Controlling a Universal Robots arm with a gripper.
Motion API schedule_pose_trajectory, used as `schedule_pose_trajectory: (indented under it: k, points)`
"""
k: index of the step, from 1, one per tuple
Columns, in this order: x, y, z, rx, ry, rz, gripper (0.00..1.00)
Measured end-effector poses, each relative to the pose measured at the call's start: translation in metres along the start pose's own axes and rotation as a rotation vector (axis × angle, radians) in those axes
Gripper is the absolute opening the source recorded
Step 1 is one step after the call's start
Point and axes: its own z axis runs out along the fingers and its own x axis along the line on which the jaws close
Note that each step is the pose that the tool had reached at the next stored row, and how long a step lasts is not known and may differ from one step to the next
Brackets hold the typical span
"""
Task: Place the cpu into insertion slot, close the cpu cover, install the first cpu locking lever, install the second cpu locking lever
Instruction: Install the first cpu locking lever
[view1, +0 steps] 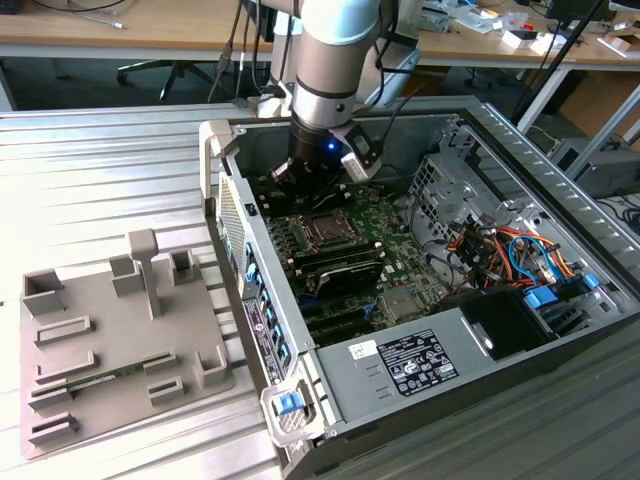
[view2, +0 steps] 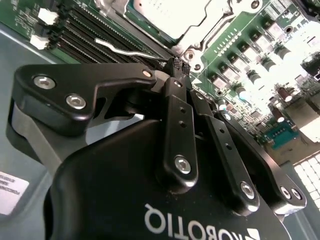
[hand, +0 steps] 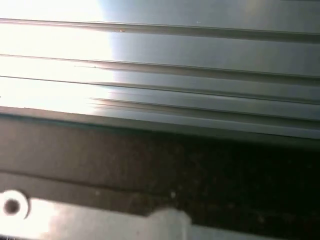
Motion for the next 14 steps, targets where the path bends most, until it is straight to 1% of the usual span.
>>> schedule_pose_trajectory:
  k: [1, 3, 4, 5, 11, 14]
  points:
    - [0.0012, 0.0004, -0.0007, 0.0001, -0.0018, 0.000, 0.11]
    - [0.0015, 0.0021, -0.0011, 0.0002, -0.0025, 0.000, 0.11]
    - [0.0013, 0.0049, -0.0011, 0.0001, -0.0025, -0.001, 0.11]
    - [0.0012, 0.0063, -0.0011, 0.0001, -0.0025, -0.002, 0.11]
    - [0.0012, 0.0066, -0.0011, -0.0004, -0.0026, -0.011, 0.11]
    - [0.0011, 0.0056, -0.0009, -0.0007, -0.0027, -0.015, 0.11]
